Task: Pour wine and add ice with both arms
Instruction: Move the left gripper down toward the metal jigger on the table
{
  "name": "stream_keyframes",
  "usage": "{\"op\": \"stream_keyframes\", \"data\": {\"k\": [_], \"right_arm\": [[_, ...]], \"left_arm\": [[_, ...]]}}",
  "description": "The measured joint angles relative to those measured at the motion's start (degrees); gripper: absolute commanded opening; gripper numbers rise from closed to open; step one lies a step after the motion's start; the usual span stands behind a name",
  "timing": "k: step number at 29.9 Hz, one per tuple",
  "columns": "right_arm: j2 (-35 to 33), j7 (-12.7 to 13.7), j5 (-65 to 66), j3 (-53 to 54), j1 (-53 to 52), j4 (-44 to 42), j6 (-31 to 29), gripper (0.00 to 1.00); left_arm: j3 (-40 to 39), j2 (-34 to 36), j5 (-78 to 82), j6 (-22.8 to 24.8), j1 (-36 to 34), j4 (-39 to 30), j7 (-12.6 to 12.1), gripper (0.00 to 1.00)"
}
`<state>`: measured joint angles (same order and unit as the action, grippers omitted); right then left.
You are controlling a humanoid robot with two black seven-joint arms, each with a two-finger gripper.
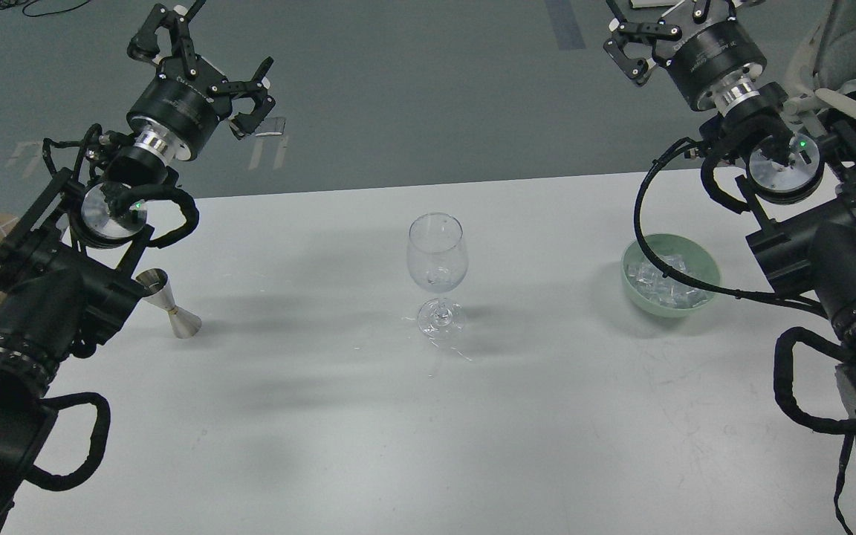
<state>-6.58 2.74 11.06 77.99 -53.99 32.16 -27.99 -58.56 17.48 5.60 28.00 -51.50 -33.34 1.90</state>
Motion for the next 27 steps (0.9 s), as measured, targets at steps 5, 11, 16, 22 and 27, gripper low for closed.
{"op": "stream_keyframes", "data": {"k": [5, 11, 16, 22, 27], "right_arm": [[0.0, 0.2, -0.1, 0.0, -0.3, 0.0, 0.0, 1.00], [-0.2, 0.2, -0.2, -0.1, -0.3, 0.1, 0.0, 1.00], [-1.0, 0.0, 0.7, -0.1, 0.2, -0.5, 0.0, 1.00], [-2.0, -0.2, 1.0, -0.2, 0.0, -2.2, 0.0, 1.00], [-1.8, -0.7, 1.1, -0.6, -0.1, -3.2, 0.0, 1.00]], "left_arm": [[0.0, 0.8, 0.3, 0.0, 0.1, 0.0, 0.1, 0.98], [0.0, 1.3, 0.3, 0.0, 0.1, 0.4, 0.0, 0.98], [0.1, 2.4, 0.4, -0.1, 0.1, 2.3, 0.0, 0.98], [-0.2, 2.2, 0.2, 0.0, 0.7, 2.7, 0.0, 0.98], [-0.6, 1.6, -0.5, 0.0, 0.8, 2.8, -0.1, 0.98]]}}
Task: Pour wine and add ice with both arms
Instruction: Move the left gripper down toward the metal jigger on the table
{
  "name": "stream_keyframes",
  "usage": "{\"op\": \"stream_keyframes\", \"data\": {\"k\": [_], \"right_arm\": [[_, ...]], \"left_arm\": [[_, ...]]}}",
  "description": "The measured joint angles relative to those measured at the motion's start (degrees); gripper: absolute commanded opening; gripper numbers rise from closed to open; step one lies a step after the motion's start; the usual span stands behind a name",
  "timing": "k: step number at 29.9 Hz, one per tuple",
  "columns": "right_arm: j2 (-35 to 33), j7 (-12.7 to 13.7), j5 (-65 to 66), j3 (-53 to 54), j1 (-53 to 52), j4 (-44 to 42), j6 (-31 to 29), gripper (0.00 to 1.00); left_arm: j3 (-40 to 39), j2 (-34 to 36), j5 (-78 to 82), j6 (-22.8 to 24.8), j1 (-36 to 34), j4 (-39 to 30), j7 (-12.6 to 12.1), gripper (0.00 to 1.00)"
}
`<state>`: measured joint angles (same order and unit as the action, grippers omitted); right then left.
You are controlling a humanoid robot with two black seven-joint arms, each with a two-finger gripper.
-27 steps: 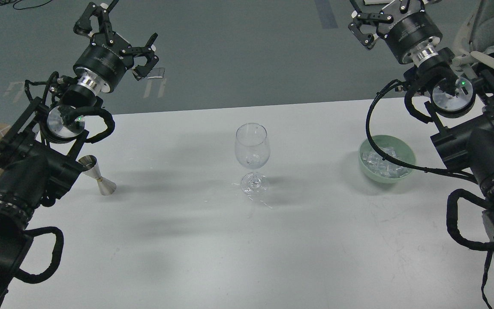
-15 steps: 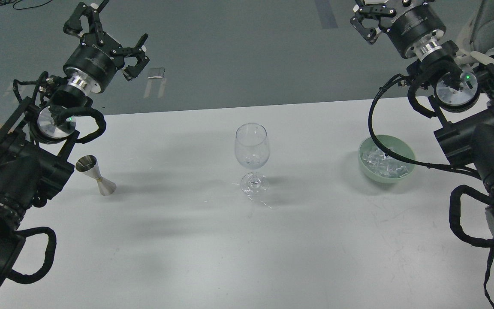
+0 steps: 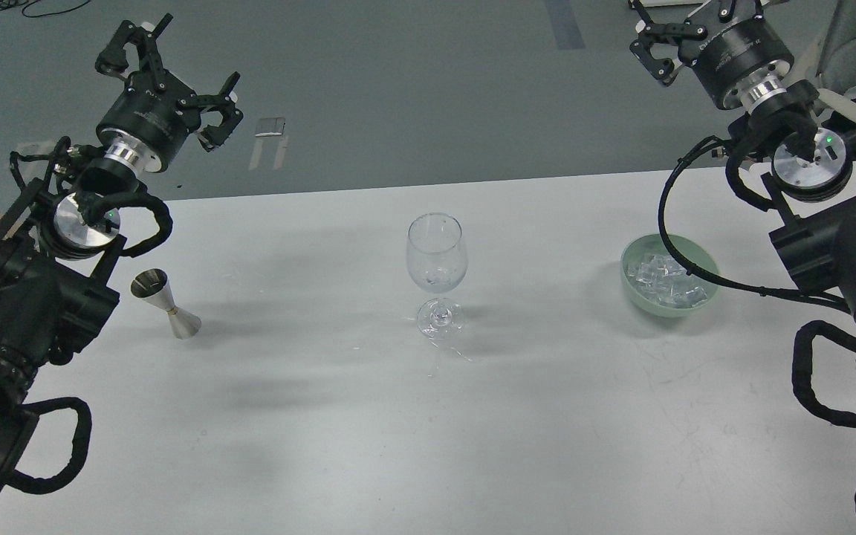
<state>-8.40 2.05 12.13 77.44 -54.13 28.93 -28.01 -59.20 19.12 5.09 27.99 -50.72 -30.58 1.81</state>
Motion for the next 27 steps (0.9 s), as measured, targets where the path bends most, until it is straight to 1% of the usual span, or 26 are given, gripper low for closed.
{"op": "stream_keyframes", "data": {"k": [7, 13, 15, 17, 20, 22, 27], "right_arm": [[0.5, 0.0, 0.4, -1.6, -0.4, -1.6, 0.0, 1.00], [0.1, 0.0, 0.6, -3.4, -1.1, -1.8, 0.0, 1.00], [0.0, 0.0, 0.6, -3.7, -1.3, -1.8, 0.0, 1.00], [-0.1, 0.0, 0.5, -3.7, -1.3, -1.7, 0.0, 1.00], [-0.1, 0.0, 0.5, -3.5, -1.3, -1.6, 0.0, 1.00], [-0.1, 0.0, 0.4, -3.5, -1.4, -1.3, 0.0, 1.00], [0.0, 0.5, 0.3, -3.6, -1.5, -0.8, 0.0, 1.00]], "left_arm": [[0.7, -0.4, -0.1, 0.0, 0.0, 0.0, -0.1, 0.98], [0.1, -0.3, -0.2, 0.0, 0.0, 0.4, 0.3, 0.98], [-0.1, -0.4, -0.2, 0.0, 0.0, 0.7, 1.6, 0.98], [-0.2, -0.5, -0.2, 0.0, 0.0, 0.8, 4.1, 0.98], [0.2, -0.5, -0.2, 0.0, 0.1, 0.9, 6.7, 0.98], [0.5, -0.5, -0.1, 0.0, 0.2, 0.7, 7.2, 0.98], [0.8, 1.4, 0.0, 0.0, 0.8, 0.1, 7.1, 0.98]]}}
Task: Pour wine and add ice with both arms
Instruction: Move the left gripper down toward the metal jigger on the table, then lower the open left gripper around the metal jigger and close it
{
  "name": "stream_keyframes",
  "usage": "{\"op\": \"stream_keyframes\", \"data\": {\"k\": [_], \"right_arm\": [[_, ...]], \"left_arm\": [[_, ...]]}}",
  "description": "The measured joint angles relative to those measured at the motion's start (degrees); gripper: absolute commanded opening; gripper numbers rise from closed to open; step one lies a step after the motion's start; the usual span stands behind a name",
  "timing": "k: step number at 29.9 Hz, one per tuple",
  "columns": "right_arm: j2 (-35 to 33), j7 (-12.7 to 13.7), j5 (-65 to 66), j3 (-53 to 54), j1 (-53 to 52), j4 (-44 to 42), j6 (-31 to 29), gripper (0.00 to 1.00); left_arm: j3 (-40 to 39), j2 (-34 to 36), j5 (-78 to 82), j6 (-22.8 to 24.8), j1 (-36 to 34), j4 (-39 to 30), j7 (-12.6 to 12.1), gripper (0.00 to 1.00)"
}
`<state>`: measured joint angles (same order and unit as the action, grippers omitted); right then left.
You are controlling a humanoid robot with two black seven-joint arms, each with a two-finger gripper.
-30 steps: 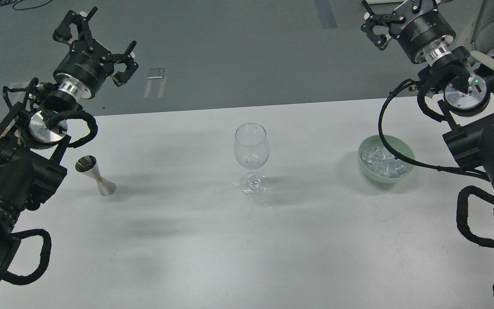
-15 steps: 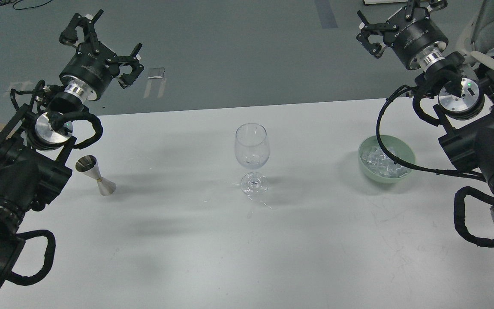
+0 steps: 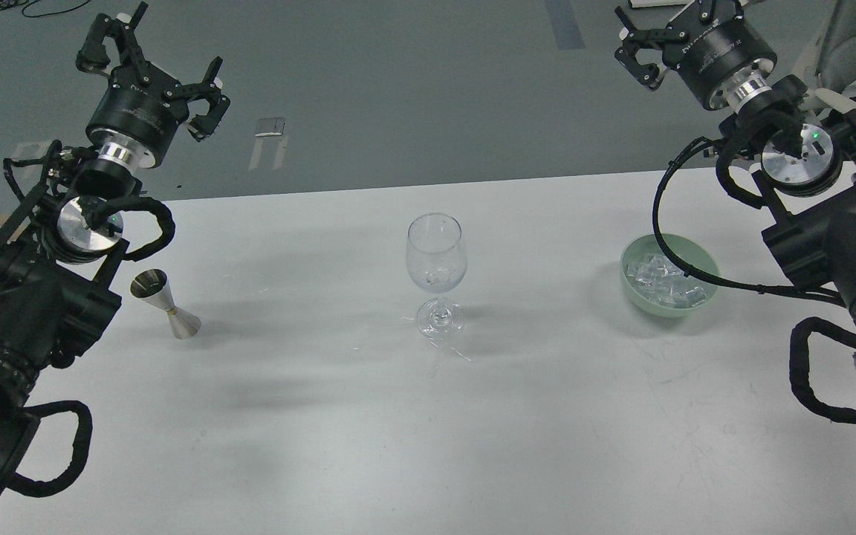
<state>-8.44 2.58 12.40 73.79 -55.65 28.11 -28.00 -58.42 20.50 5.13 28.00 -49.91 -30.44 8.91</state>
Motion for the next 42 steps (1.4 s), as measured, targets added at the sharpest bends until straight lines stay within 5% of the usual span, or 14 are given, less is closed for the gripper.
{"op": "stream_keyframes", "data": {"k": [5, 9, 14, 17, 24, 28, 42], "right_arm": [[0.0, 0.2, 0.0, -0.2, 0.4, 0.0, 0.0, 1.00], [0.1, 0.3, 0.1, -0.2, 0.6, -0.3, 0.0, 1.00], [0.1, 0.3, -0.2, -0.1, 1.2, -0.3, 0.0, 1.00], [-0.4, 0.3, -0.3, 0.1, 1.6, -0.1, 0.0, 1.00], [-2.6, 1.0, -0.4, 0.1, 2.4, 0.1, 0.0, 1.00], [-2.9, 2.0, -0.4, 0.5, 2.7, 0.1, 0.0, 1.00], [-2.8, 2.4, -0.9, 0.9, 2.5, 0.1, 2.5, 1.00]], "left_arm": [[-0.2, 3.4, -0.2, 0.0, 0.6, -2.2, -0.1, 0.98], [-1.5, 7.3, -1.1, -2.3, 3.8, -10.7, -1.4, 0.98], [-5.4, 11.4, -7.8, -12.2, 8.7, -25.1, -7.6, 0.98], [-6.8, 13.5, -10.2, -17.2, 11.1, -30.9, -8.8, 0.98], [-13.1, 19.7, -13.4, -22.0, 26.1, -44.0, -9.1, 0.98], [-17.0, 20.2, -15.0, -22.4, 36.3, -51.2, -9.3, 0.86], [-29.4, 8.0, -18.1, -24.7, 62.3, -66.8, -7.7, 0.80]]}}
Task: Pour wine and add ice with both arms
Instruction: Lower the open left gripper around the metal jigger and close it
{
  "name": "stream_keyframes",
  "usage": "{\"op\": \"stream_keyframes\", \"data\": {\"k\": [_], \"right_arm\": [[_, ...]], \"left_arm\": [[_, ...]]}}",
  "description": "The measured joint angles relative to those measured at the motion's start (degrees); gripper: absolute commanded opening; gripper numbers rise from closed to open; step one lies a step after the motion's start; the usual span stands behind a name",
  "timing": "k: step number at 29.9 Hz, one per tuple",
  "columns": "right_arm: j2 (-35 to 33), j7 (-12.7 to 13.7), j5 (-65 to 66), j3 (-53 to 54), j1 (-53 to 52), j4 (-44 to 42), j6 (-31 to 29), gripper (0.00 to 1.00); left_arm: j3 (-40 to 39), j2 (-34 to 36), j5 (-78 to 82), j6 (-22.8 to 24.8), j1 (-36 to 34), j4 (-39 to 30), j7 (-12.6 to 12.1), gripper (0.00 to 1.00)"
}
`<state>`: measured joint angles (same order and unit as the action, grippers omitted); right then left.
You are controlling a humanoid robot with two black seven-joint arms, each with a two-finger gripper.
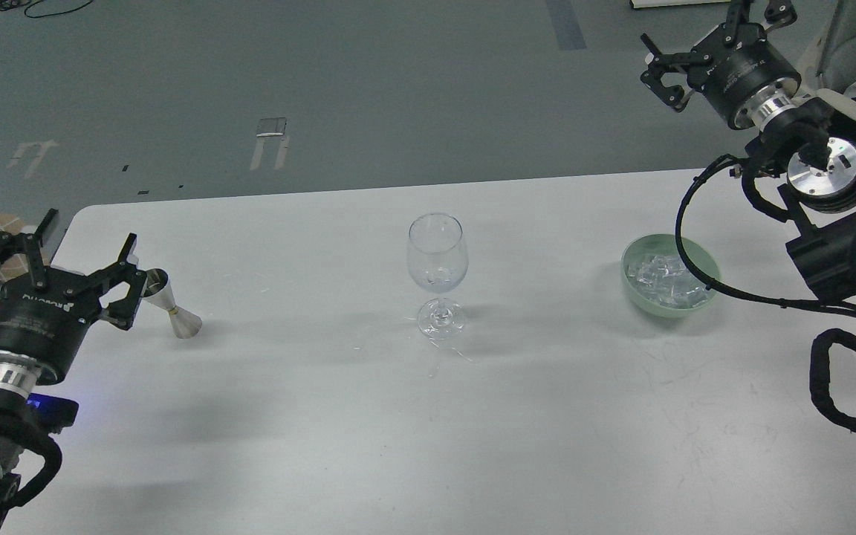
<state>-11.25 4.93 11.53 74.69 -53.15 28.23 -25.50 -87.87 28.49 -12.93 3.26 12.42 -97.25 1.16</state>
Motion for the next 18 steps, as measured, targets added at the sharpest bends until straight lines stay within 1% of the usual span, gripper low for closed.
{"op": "stream_keyframes", "data": {"k": [3, 8, 11, 13, 15, 18], "right_arm": [[-0.1, 0.0, 0.0, 0.0, 0.1, -0.1, 0.4, 1.00], [0.0, -0.4, 0.0, 0.0, 0.2, -0.4, 0.8, 1.00], [0.3, -0.4, 0.0, 0.0, 0.2, -0.5, 1.6, 1.00], [0.4, -0.4, 0.0, 0.0, 0.2, -0.5, 2.1, 1.00], [0.3, -0.4, 0.1, 0.0, 0.2, -0.5, 2.2, 1.00], [-0.2, -0.5, 0.1, 0.0, 0.2, -0.6, 2.3, 1.00]], "left_arm": [[-0.5, -3.4, 0.2, 0.1, 2.5, -0.1, 0.4, 0.80], [-0.5, -8.9, 0.5, -1.7, 2.8, 1.9, 0.7, 0.80], [-0.8, -11.5, 0.5, -3.4, 2.6, 2.4, 0.5, 0.84], [-1.5, -12.8, 0.5, -3.7, 2.8, 2.8, 0.4, 0.86], [-1.8, -13.6, 0.5, -3.6, 3.1, 3.6, 0.1, 0.87], [-1.3, -13.9, 0.7, -0.7, 3.6, 6.0, -0.2, 0.86]]}}
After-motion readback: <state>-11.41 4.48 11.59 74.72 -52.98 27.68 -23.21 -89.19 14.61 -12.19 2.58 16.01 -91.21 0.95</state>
